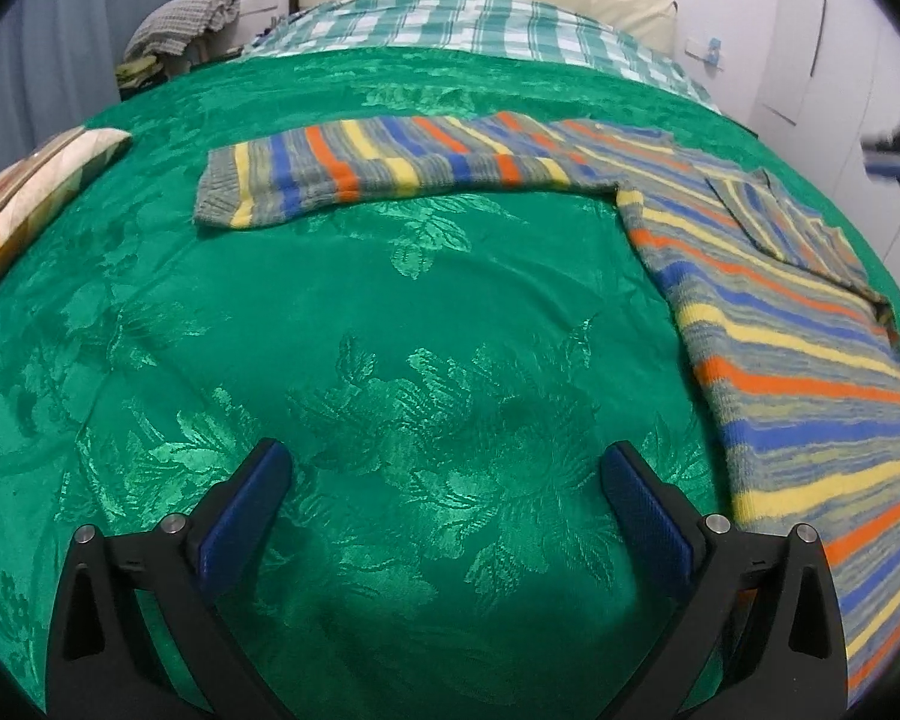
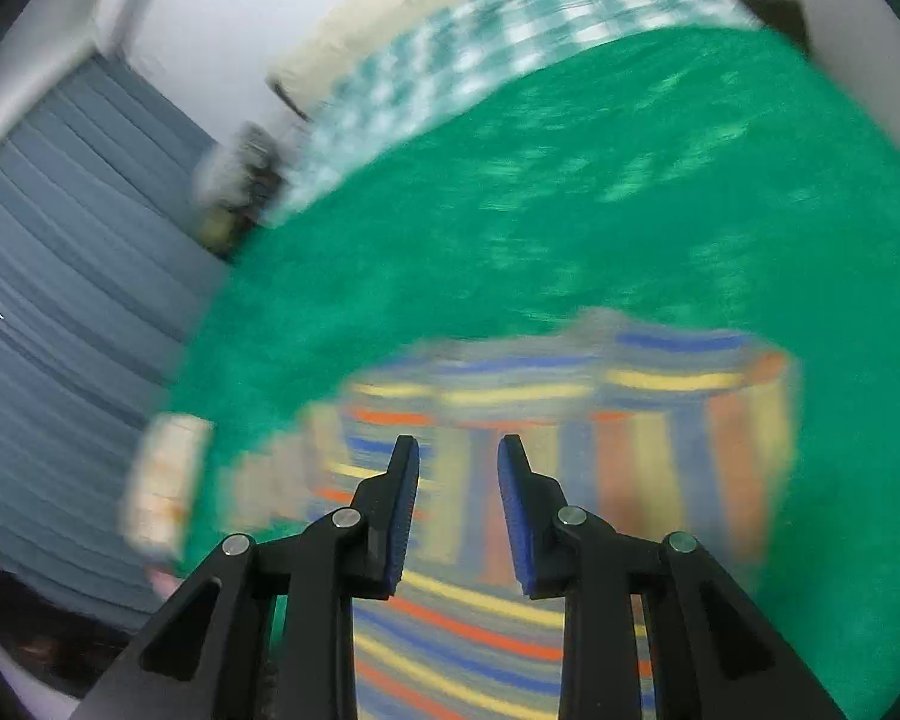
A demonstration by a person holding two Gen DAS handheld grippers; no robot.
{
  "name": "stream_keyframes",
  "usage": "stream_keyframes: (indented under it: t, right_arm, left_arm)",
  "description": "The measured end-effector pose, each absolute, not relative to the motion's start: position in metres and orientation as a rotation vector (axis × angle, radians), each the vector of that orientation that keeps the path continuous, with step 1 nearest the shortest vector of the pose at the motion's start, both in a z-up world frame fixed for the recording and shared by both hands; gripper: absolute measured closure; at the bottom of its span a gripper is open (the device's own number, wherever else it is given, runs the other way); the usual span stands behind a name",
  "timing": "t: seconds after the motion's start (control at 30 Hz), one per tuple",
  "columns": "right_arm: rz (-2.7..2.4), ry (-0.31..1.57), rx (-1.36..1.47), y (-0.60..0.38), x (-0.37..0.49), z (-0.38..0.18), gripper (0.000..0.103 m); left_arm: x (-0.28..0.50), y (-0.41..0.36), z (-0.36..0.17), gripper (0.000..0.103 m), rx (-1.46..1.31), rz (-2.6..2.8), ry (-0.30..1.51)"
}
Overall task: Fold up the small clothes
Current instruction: 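Grasp the other sleeve cuff with the right gripper and lift it, then lay the held sleeve across the sweater body and open the right gripper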
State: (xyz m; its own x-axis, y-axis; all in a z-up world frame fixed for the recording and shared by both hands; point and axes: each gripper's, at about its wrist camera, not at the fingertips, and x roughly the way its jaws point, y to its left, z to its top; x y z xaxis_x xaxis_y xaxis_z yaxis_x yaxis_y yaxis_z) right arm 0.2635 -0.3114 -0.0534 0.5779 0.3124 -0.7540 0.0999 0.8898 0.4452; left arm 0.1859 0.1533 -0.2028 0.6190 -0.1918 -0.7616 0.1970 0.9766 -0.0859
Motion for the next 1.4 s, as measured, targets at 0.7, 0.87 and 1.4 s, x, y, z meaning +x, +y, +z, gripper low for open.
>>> stream_keyframes:
  t: [0.7, 0.87, 1.4]
  right_arm:
    - [-0.202, 1.096, 0.297, -0.397, 0.239, -0.149, 0.067]
    - [-0.06, 1.003, 0.393, -0.399, 0.266, -0.123, 0.067]
    - [0.102, 1.044, 0.362, -0.365, 0.185, -0.132, 0.079]
  left_arm:
    - [0.185, 0.153, -0.203, 0.0, 0.009, -0.221, 0.871]
    - [0.185, 0.153, -0.202, 0.0, 0.009, -0.221, 0.869]
    - [0.185, 0.156, -0.203, 0.0, -0.007, -0.227, 0.862]
